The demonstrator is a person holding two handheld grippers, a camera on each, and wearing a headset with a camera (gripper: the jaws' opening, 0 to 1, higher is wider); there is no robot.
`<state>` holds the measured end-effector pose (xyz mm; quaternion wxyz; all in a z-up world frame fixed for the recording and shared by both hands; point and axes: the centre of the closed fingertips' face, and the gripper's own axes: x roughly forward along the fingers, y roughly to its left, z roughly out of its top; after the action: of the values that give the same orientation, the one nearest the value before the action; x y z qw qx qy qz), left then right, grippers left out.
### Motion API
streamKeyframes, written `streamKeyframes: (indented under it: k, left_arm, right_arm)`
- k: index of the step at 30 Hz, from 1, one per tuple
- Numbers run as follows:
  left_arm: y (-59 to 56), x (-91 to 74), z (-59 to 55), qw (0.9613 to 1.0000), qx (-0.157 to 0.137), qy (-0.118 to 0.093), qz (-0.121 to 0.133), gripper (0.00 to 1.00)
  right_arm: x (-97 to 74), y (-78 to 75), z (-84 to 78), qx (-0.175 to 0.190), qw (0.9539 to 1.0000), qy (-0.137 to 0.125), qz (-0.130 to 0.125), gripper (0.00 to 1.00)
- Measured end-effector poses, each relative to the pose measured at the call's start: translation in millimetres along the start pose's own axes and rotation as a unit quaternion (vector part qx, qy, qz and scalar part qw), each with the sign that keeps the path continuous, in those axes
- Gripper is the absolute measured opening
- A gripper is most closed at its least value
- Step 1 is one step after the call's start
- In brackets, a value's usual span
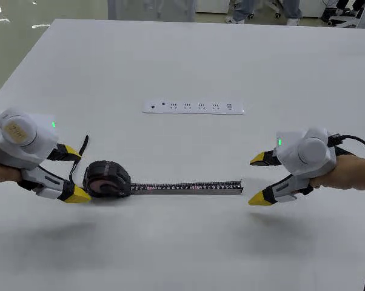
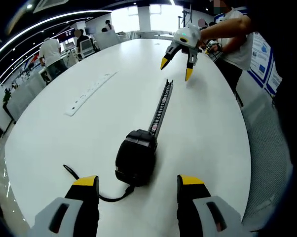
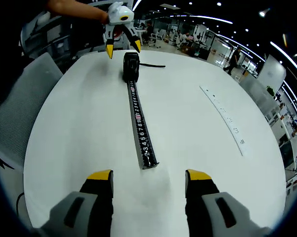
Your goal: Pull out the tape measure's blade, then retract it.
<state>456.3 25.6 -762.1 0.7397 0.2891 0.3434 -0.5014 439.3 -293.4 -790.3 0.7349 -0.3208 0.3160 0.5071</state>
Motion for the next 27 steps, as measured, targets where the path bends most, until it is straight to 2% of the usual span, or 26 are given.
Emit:
streamKeyframes:
  k: [5,9,15,23,27]
  left_arm:
    - [-9.7,-8.0,0.1,0.9996,-0.020,-0.016,0.013,0.67]
    - [-15.4,-13.4,-5.3,0.9988,-0.037,-0.021,0.023,0.71]
    - [-23.9,-19.5,-11.0,0.9963,-0.063,-0.040,0.043,0.79]
    - [-39.4,-27.3,-16.6,0.9908,-0.097,-0.067,0.065,0.85]
    - [-48.7,-32.0,-16.2,0.9861,-0.113,-0.090,0.083,0.87]
  right_arm:
    - [-8.6,9.3,-3.2,0.009,0.9999,-0.008,-0.007,0.65]
    - [-13.6,13.7,-7.7,0.029,0.9993,-0.017,-0.016,0.70]
    - [-22.2,21.8,-3.2,0.059,0.9970,-0.037,-0.033,0.78]
    - [-29.3,29.9,-2.4,0.079,0.9933,-0.061,-0.057,0.86]
    - [-34.2,35.3,0.3,0.093,0.9901,-0.076,-0.073,0.88]
